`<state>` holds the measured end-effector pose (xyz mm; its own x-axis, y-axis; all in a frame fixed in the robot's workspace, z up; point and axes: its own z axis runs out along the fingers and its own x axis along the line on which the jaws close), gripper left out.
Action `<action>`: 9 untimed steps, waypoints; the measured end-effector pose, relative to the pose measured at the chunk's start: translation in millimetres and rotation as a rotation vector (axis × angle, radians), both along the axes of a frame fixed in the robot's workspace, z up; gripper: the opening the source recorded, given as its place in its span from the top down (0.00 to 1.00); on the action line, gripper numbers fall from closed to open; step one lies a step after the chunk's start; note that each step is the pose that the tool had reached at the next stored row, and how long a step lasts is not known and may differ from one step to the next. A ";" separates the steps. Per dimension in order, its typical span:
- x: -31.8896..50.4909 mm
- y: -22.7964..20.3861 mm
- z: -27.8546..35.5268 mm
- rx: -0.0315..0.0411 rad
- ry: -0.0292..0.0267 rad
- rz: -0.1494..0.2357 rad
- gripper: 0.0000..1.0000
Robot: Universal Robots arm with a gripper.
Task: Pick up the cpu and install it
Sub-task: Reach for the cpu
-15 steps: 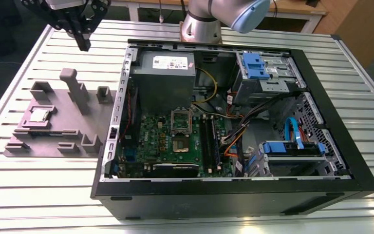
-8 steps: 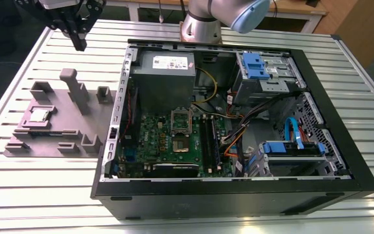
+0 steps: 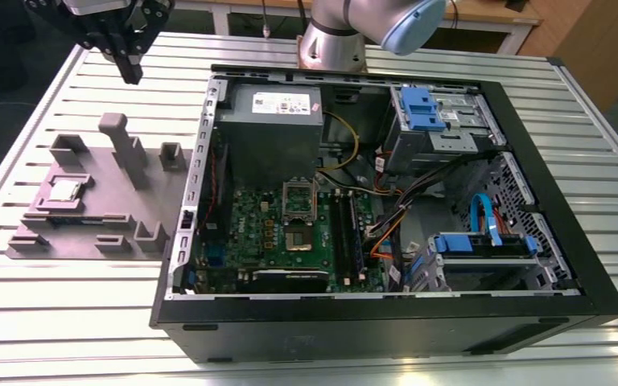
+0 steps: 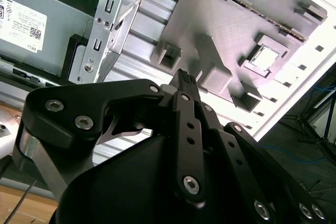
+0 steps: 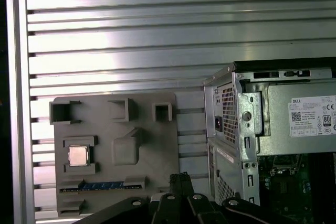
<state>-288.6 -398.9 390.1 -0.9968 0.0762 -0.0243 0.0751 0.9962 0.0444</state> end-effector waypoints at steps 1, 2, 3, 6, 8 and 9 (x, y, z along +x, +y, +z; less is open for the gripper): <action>-0.1 0.0 0.0 0.0000 -0.0001 0.000 0.90; -0.1 0.0 0.0 0.0000 -0.0001 0.000 0.90; -0.1 0.0 0.0 0.0000 0.0000 0.000 0.90; -0.4 0.0 -0.1 0.0000 -0.0001 0.000 0.90; -1.6 0.0 -0.1 0.0001 -0.0001 0.000 0.90; -2.6 0.0 -0.1 0.0000 -0.0001 0.000 0.90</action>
